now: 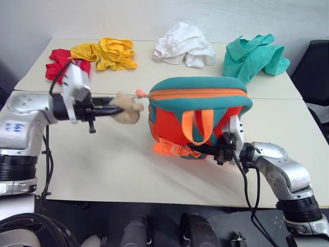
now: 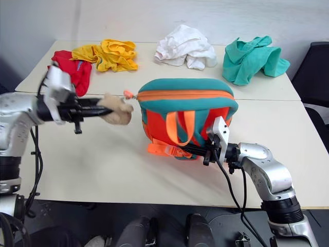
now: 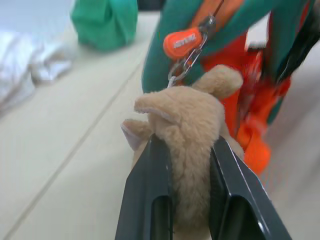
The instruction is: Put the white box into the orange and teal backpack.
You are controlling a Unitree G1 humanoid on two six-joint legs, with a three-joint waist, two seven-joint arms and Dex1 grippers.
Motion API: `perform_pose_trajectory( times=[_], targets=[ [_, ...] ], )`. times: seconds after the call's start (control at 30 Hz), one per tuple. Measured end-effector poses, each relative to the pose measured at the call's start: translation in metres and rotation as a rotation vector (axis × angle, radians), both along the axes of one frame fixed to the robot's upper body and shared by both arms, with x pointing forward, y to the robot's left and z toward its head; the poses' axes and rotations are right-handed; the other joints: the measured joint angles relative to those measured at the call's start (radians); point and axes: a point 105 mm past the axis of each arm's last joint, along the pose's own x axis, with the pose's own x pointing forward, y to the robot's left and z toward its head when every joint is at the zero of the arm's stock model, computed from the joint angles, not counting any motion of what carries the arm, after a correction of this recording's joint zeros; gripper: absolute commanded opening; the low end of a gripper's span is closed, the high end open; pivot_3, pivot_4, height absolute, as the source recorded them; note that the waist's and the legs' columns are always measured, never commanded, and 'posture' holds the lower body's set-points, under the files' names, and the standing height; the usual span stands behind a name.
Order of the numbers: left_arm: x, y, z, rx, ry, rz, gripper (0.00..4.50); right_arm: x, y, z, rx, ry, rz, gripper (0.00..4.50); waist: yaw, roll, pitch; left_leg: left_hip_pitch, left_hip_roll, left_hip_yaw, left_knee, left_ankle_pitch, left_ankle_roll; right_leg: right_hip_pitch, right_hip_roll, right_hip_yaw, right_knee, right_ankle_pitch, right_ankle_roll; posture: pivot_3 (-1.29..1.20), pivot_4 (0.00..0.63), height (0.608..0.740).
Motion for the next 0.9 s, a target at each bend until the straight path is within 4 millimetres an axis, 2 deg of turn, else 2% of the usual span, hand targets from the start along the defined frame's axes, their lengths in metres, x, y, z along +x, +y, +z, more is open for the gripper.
perform_pose_trajectory(
  times=[0.1,0.2,0.3,0.4,0.5,0.57,0.7,0.8,0.9],
  targets=[
    [0.007,-0.013,-0.025,-0.038,0.047,-0.01,0.48,0.0,-0.001,-0.001,0.0,0.005,-0.007,0.34,0.003,0.0,0.0,-0.002,0.0,-0.002,0.001,0.0,0.0,0.0,-0.002,0.002,0.0,0.0,0.0,0.0,0.15,0.74],
    [0.006,-0.031,-0.048,-0.064,0.077,-0.047,0.48,0.0,-0.001,-0.002,0.003,0.01,-0.012,0.34,0.0,0.0,0.0,-0.002,0.0,-0.001,0.001,0.0,0.0,0.0,-0.002,0.002,0.0,0.0,0.0,0.0,0.15,0.74],
    [0.007,-0.04,-0.054,-0.131,0.08,-0.032,0.48,0.0,-0.003,-0.003,0.008,0.014,-0.019,0.34,0.002,0.0,0.0,-0.002,0.0,-0.002,0.003,0.0,0.0,0.0,-0.002,0.002,0.001,0.0,0.0,0.0,0.15,0.74],
    [0.005,-0.045,-0.041,-0.245,0.067,-0.034,0.48,-0.001,-0.004,0.002,0.037,0.009,-0.013,0.34,0.004,0.0,0.0,-0.004,0.0,-0.004,0.006,0.0,0.001,0.0,-0.004,0.003,0.001,0.0,0.0,0.0,0.15,0.74],
    [-0.007,-0.049,-0.008,-0.326,0.021,-0.105,0.48,-0.004,-0.005,0.009,0.084,0.003,0.008,0.34,0.002,0.0,0.0,-0.005,0.001,-0.006,0.007,-0.001,0.0,0.0,-0.004,0.003,0.0,0.0,0.0,0.0,0.15,0.74],
    [-0.015,-0.044,0.015,-0.347,0.009,-0.135,0.48,-0.006,-0.008,0.017,0.117,-0.008,0.016,0.34,-0.001,0.0,0.0,-0.006,0.001,-0.007,0.006,-0.001,0.0,0.0,-0.003,0.002,0.0,0.0,0.0,0.0,0.15,0.74],
    [-0.016,-0.033,0.054,-0.369,-0.06,-0.117,0.48,-0.008,-0.01,0.023,0.151,-0.007,0.027,0.34,-0.001,0.0,0.0,-0.005,0.001,-0.007,0.007,-0.001,0.0,0.001,-0.002,0.002,0.0,0.0,0.0,0.0,0.15,0.74],
    [-0.003,-0.018,0.055,-0.331,-0.078,-0.016,0.48,-0.008,-0.012,0.028,0.181,-0.008,0.017,0.34,-0.001,0.0,0.0,-0.004,0.001,-0.006,0.006,-0.001,0.0,0.001,-0.001,0.001,0.0,0.0,0.0,0.0,0.15,0.74],
    [0.015,-0.006,0.033,-0.277,-0.032,0.1,0.48,-0.005,-0.014,0.034,0.222,-0.004,-0.004,0.34,-0.002,0.0,0.0,-0.003,0.001,-0.004,0.005,-0.001,0.0,0.0,0.0,0.0,0.001,0.0,0.0,0.0,0.15,0.74]
  ],
)
